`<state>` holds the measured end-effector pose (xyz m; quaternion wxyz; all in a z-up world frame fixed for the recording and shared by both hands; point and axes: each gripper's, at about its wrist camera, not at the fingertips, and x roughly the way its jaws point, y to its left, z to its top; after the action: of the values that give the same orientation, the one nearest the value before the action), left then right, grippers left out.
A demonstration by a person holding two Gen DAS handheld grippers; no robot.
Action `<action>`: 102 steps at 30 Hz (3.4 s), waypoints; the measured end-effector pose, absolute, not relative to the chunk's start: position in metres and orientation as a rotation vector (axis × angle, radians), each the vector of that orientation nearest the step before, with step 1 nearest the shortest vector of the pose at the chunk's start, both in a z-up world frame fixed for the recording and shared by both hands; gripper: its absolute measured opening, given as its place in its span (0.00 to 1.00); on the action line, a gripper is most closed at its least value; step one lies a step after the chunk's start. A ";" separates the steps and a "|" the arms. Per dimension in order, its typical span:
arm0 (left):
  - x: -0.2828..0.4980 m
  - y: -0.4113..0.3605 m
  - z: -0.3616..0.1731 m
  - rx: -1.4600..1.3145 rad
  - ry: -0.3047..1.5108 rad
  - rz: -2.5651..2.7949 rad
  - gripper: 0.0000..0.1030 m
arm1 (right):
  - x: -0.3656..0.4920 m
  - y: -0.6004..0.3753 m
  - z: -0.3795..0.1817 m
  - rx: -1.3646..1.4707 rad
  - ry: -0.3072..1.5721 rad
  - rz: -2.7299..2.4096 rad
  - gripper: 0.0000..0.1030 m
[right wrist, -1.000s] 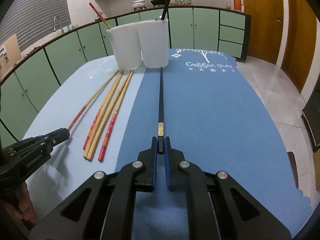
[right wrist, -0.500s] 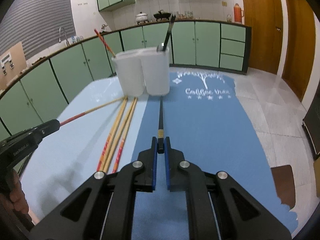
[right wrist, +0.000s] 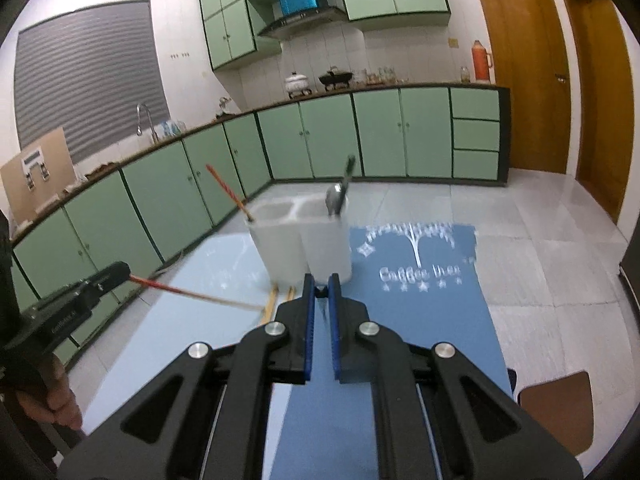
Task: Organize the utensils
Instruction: 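Lift both chopsticks and lower them into the white holder, then open both tools to release the chopsticks in the holder, then move the right tool back to the table and grasp a red-patterned chopstick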
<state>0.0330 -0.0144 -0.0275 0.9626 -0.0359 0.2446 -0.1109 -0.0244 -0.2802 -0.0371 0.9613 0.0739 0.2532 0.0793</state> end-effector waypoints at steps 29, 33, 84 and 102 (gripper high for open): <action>0.052 -0.016 0.078 -0.026 0.278 -0.289 0.06 | 0.043 -0.276 0.088 0.116 0.341 0.255 0.06; 0.067 -0.024 0.089 -0.013 0.251 -0.295 0.06 | 0.066 -0.279 0.106 0.108 0.301 0.235 0.06; 0.188 -0.045 0.045 -0.066 0.354 -0.296 0.29 | 0.133 -0.281 0.014 0.077 0.454 0.180 0.23; 0.083 -0.020 -0.082 -0.041 0.650 -0.279 0.50 | 0.014 -0.256 -0.099 0.048 0.595 0.111 0.44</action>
<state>0.0832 -0.0203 -0.0815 0.9380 -0.0203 0.3181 -0.1365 0.0140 -0.2562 -0.0987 0.9543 0.0239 0.2927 0.0544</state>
